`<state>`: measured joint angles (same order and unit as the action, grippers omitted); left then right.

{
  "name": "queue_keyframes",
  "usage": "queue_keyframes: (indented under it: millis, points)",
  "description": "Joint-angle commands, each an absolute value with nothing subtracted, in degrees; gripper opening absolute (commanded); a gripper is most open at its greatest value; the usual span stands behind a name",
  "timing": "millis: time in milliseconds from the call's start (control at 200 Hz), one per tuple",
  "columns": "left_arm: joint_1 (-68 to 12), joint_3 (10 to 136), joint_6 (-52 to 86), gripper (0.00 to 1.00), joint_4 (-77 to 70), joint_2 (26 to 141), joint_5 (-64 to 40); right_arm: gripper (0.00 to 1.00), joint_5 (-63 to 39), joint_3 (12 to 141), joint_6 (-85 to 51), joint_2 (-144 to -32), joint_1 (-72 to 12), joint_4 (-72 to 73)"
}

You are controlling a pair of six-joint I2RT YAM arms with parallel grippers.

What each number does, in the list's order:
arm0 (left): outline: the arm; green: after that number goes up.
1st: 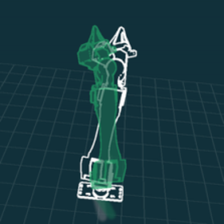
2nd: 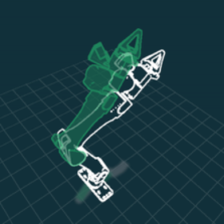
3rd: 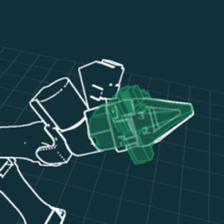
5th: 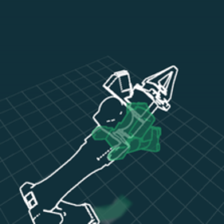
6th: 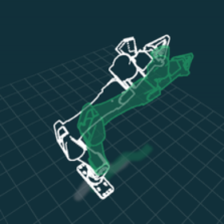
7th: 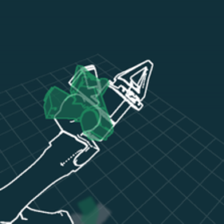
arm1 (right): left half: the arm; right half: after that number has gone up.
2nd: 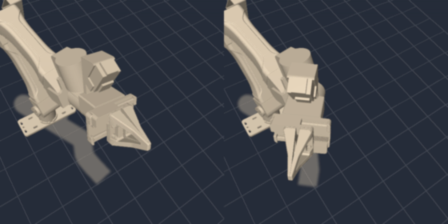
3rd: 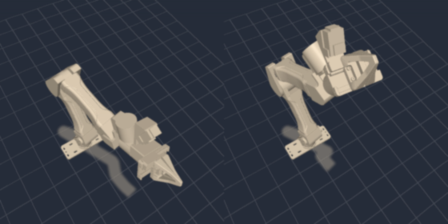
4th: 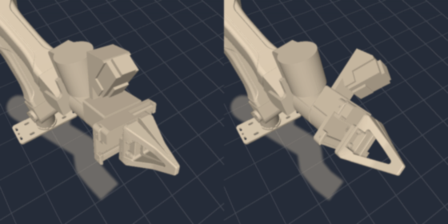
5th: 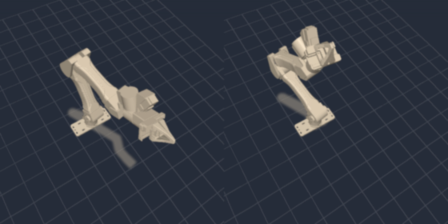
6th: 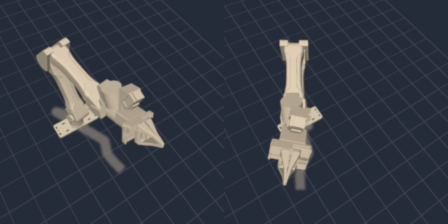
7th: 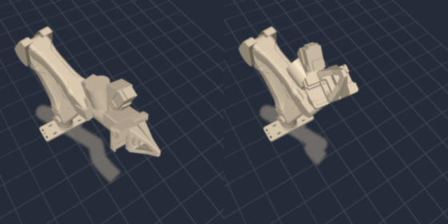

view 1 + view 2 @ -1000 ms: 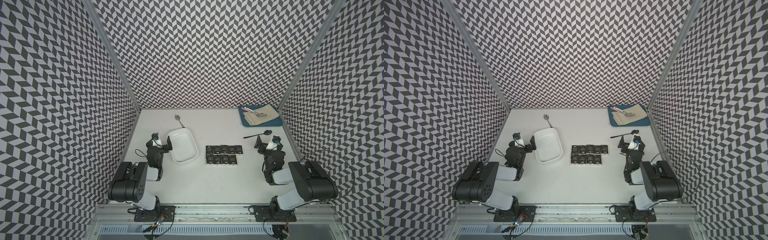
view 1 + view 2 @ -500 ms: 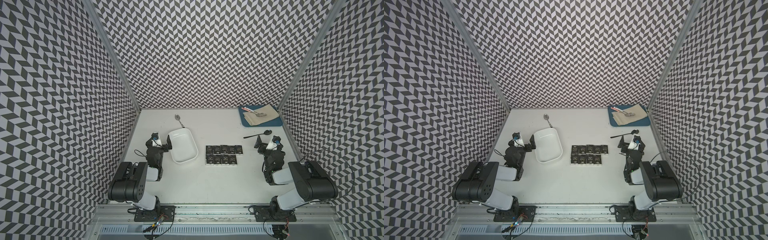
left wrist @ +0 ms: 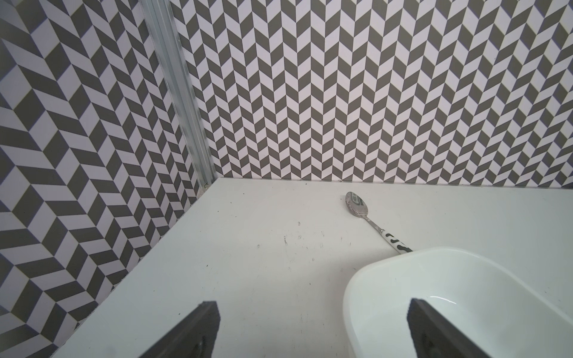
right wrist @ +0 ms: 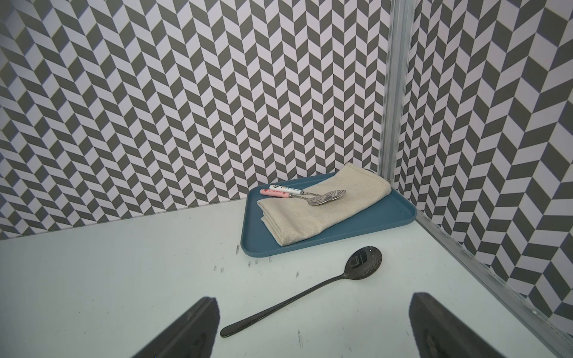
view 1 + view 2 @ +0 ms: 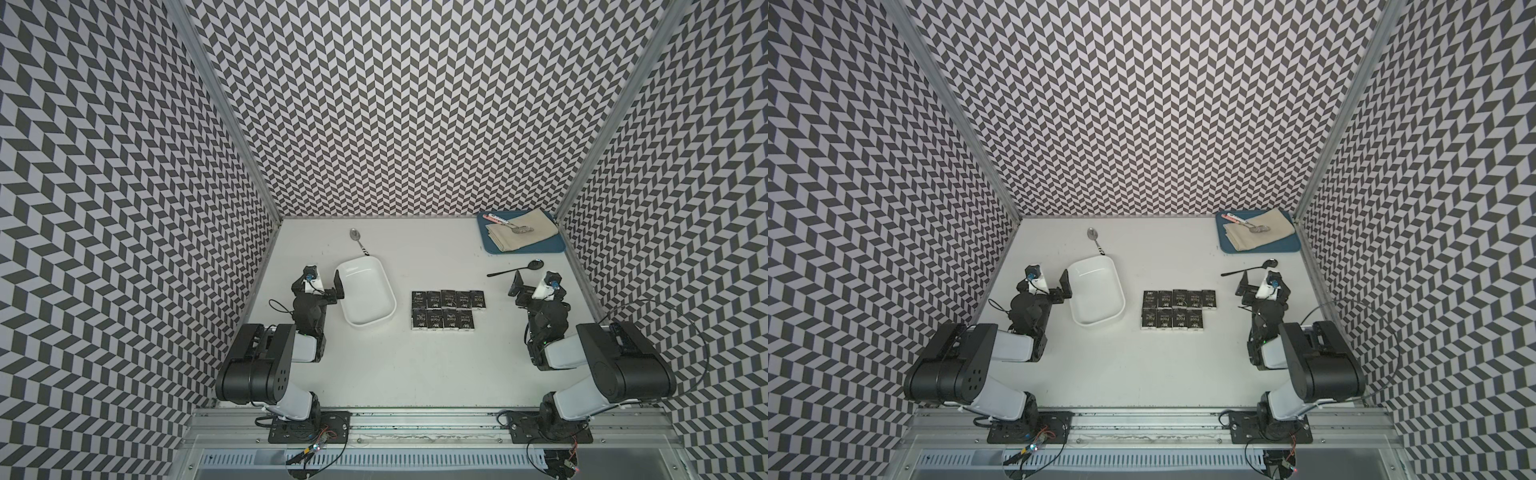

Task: Take the pocket tissues out of the storage box
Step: Reset both arms

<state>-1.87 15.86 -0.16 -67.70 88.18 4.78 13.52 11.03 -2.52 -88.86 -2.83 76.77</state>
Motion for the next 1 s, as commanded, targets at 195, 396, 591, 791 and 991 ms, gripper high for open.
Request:
queue_keyframes:
  millis: [195,396,591,791,991]
  points:
    - [-1.8,15.2,-0.4,0.99,-69.4,88.4,4.1,0.99,14.8,11.1,-1.8,-89.4,-3.6,79.8]
    - [-1.8,15.2,-0.4,0.99,-69.4,88.4,4.1,0.99,14.9,11.1,-1.7,-89.5,-3.6,79.8]
    - [-1.8,15.2,-0.4,0.99,-69.4,88.4,4.1,0.99,14.9,11.1,-1.7,-89.5,-3.6,79.8]
    - [-1.8,15.2,-0.4,0.99,-69.4,88.4,4.1,0.99,14.9,11.1,-1.7,-89.5,-3.7,79.8]
    - [-1.8,15.2,-0.4,0.99,-69.4,88.4,4.1,0.99,14.9,11.1,-1.7,-89.5,-3.6,79.8]
